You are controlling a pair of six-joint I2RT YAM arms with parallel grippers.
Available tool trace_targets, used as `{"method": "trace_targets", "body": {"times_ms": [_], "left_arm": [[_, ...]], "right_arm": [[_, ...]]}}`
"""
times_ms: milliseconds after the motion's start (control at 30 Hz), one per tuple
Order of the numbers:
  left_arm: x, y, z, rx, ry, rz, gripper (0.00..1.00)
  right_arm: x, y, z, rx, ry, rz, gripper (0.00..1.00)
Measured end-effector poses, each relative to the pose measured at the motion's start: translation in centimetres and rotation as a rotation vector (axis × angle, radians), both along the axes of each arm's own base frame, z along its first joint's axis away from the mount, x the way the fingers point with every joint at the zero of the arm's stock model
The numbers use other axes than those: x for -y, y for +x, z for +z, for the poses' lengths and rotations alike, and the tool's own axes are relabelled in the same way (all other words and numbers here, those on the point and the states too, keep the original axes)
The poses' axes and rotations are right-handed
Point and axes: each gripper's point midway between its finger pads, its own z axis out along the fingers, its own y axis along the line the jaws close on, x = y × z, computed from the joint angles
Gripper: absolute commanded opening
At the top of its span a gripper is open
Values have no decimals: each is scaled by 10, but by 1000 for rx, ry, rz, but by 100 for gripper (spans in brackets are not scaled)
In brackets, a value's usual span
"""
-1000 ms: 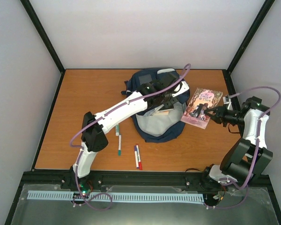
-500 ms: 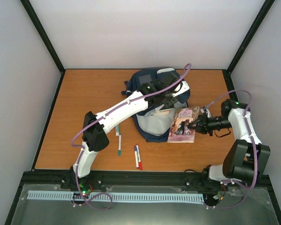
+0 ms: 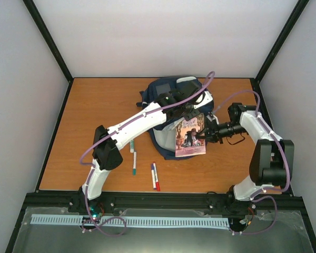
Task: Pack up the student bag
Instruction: Place the book in the student bag.
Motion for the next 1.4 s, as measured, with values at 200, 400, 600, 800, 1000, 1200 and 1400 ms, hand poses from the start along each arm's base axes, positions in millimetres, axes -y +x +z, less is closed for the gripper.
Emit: {"method": "trace_targets", "body": {"times_ms": [200,400,600,800,1000,1200,1400], "left_arm": [[-3,1,5,5,-4,5,1],[-7,4,15,9,-24,19,1],[-9,4,25,11,-34,25,1],[-10,3,24,1,-37,29,1],[-9,1,24,-10,-45,27,1],[-6,-1,23,-29,-60,20,1],[-5,0,21,-39,-71,17,1]], "right_arm": [[-7,25,-4,-14,54,17,3],[-11,31,-10,-21,76,33,3],[-13,40,-30,-37,81,42,3],[-14,49,-49,-51,82,42,3],[-17,58,-67,-56,88,44,3],[-18,80,-70,-25,87,41,3],[-20,112,-77,-5,86,36,8]]}}
